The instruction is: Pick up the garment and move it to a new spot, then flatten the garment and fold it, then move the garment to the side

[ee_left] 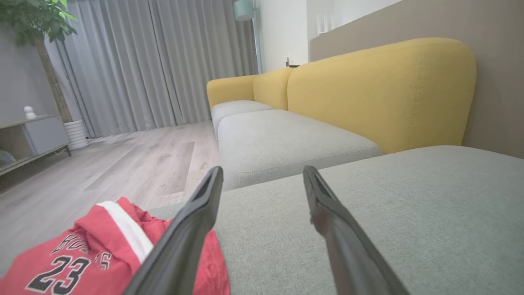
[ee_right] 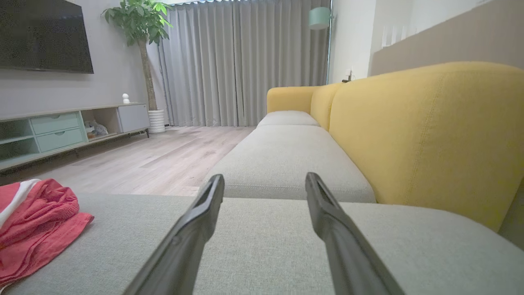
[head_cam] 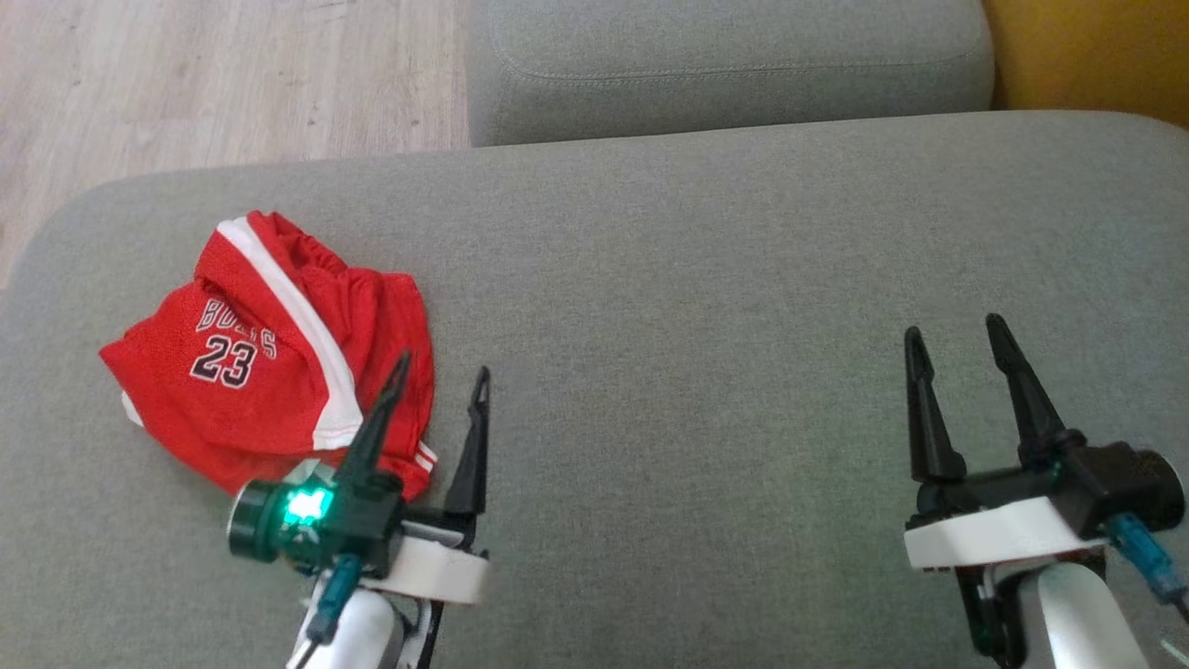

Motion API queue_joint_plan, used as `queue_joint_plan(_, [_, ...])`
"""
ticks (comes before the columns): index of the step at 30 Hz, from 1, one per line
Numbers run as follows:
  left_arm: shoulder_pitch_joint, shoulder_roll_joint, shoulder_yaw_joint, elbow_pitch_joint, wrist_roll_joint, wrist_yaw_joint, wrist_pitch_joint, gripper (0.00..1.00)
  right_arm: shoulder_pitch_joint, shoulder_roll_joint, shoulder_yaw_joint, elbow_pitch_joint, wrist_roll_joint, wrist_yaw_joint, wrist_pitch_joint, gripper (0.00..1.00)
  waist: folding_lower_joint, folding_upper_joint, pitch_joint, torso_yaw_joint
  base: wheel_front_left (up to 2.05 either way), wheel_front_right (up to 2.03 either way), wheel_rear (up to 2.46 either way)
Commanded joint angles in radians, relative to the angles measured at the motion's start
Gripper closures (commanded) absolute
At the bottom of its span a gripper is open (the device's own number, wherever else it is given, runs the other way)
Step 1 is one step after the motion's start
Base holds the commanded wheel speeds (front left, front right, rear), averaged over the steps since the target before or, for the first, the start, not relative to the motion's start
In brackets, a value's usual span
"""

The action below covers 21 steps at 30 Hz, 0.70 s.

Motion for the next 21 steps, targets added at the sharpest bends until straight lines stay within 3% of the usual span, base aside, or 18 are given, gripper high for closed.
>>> queue_joint_plan(1, [-0.013,-0.004,0.054,-0.032,-0.008,-0.009,-0.012,0.00,-0.030,-0.010,0.017,-0.018,0.020,-0.001,-0.012,0.00,-0.0001,0.0000,-0.002,0.000,0.00,0.00,0.00])
queue_joint_plan(8, [0.020,-0.039,0.132,0.004,-0.058,-0.045,-0.012,0.00,-0.028,-0.010,0.003,0.034,0.131,-0.001,-0.012,0.00,-0.0001,0.0000,-0.005,-0.003,0.00,0.00,0.00])
queue_joint_plan(21, [0.029,-0.078,0.182,0.050,-0.062,-0.100,-0.012,0.00,-0.033,-0.010,0.006,0.075,0.159,-0.001,-0.012,0.00,-0.0001,0.0000,-0.010,-0.004,0.00,0.00,0.00])
